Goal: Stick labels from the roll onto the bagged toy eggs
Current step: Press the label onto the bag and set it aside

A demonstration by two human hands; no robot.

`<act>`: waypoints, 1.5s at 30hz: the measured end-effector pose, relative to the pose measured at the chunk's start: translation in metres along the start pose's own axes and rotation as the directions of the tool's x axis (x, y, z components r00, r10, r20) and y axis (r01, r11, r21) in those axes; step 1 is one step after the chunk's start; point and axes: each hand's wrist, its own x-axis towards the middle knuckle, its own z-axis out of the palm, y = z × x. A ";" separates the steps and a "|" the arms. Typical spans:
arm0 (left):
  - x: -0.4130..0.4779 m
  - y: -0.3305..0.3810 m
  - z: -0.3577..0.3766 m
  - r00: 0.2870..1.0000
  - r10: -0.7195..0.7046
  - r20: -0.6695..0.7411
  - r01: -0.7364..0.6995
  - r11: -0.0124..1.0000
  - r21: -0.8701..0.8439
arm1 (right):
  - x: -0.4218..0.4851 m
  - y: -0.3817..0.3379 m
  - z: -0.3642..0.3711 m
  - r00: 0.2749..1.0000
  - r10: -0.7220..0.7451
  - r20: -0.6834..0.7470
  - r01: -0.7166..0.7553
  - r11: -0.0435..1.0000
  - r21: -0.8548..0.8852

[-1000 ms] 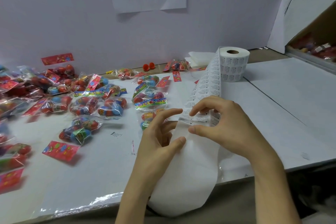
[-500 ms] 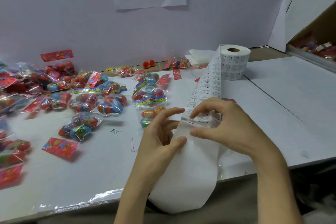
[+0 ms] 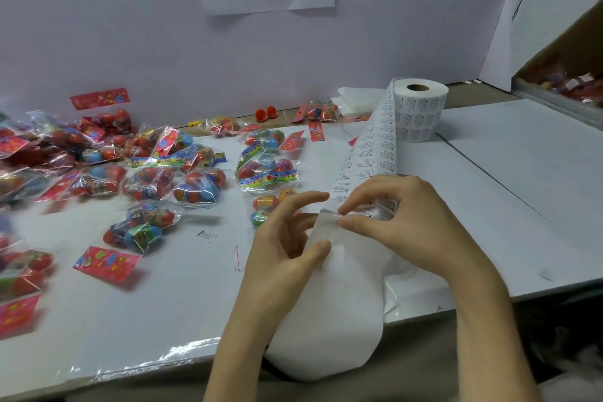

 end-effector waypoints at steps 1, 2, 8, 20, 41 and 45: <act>0.000 0.000 0.000 1.000 -0.001 0.000 0.001 1.000 -0.004 | 0.000 0.000 0.000 1.000 0.000 -0.013 0.000 1.000 0.001; 0.000 0.000 0.000 1.000 -0.002 0.002 0.002 1.000 -0.001 | 0.000 0.001 0.000 1.000 0.000 -0.026 0.000 1.000 0.002; -0.001 0.000 0.000 0.999 -0.024 0.045 0.024 1.000 0.006 | 0.004 0.004 0.003 0.995 -0.002 -0.102 0.008 0.998 0.056; -0.004 0.002 0.006 0.994 0.038 0.101 -0.045 0.997 0.069 | 0.007 -0.004 0.009 0.914 -0.059 -0.402 0.105 0.990 0.093; -0.001 0.006 0.008 0.988 0.045 -0.145 -0.059 0.994 -0.089 | 0.010 -0.010 0.023 0.981 -0.091 -0.171 0.136 0.952 0.273; 0.000 0.005 0.009 0.964 0.075 -0.256 -0.084 0.996 -0.024 | 0.011 -0.017 0.025 0.949 -0.116 -0.294 0.218 0.913 0.346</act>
